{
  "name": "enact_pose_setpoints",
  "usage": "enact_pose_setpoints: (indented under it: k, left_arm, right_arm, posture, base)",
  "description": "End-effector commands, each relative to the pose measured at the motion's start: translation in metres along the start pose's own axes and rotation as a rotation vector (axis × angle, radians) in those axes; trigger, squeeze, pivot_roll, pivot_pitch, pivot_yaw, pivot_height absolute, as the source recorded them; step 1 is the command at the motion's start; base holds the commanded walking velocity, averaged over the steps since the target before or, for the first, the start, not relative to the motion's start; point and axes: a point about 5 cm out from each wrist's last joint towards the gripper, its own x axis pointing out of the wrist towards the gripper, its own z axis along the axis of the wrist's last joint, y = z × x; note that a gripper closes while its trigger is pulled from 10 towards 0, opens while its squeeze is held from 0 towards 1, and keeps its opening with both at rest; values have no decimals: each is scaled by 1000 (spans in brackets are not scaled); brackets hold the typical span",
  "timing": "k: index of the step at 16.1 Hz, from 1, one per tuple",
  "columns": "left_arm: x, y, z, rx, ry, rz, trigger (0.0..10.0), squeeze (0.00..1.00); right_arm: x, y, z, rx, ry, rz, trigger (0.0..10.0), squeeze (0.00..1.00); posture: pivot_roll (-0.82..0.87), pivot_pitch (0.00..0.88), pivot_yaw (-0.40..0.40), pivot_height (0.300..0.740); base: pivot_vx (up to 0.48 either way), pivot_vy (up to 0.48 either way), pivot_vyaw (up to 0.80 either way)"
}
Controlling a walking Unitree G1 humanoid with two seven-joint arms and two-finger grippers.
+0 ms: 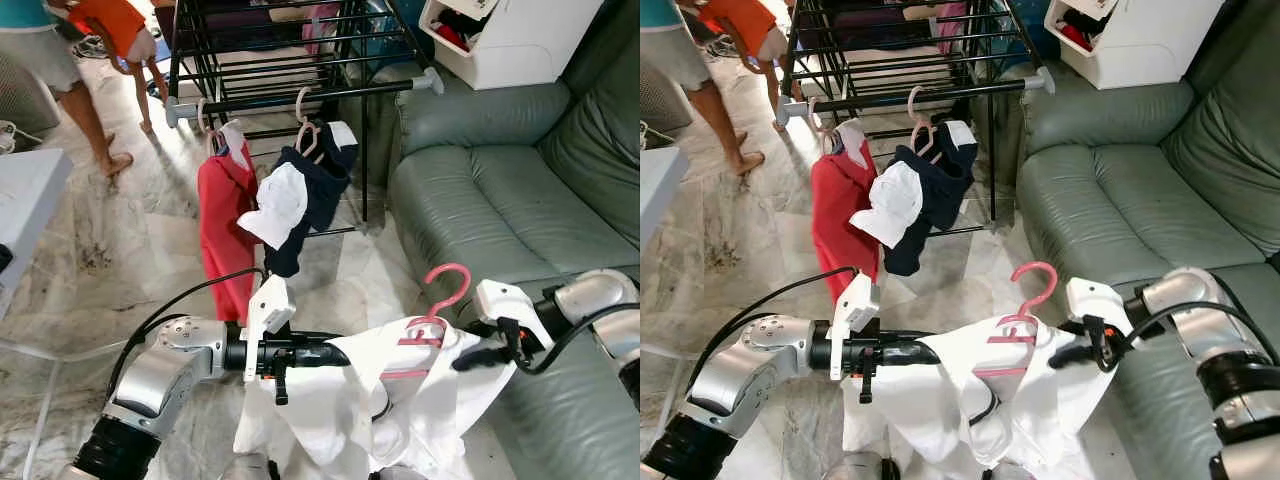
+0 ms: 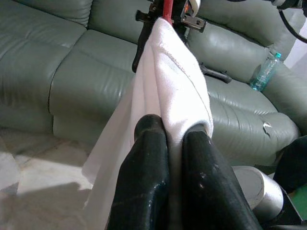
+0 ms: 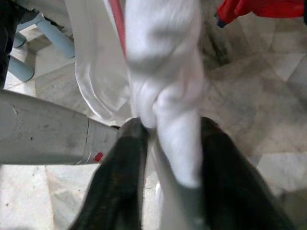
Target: Hang hanger
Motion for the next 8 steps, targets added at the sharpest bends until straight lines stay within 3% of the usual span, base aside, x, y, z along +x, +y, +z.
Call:
enact_pose_setpoints:
  k: [1, 4, 8]
  left_arm:
    - [1, 0, 12, 36, -34, -15, 10000, 0]
    - [1, -1, 11, 33, -35, -17, 10000, 0]
    - [1, 0, 9, 30, -35, -12, 10000, 0]
  right_arm:
    - [-2, -3, 8, -19, -41, 6, 0, 0]
    - [0, -3, 15, -12, -90, 31, 0, 0]
    - [-4, 3, 7, 15, -60, 70, 0, 0]
  posture:
    - [-52, 0, 4, 740]
    - [-52, 0, 4, 740]
    - [-52, 0, 4, 740]
  base:
    - [0, 0, 0]
    - [0, 0, 0]
    - [0, 0, 0]
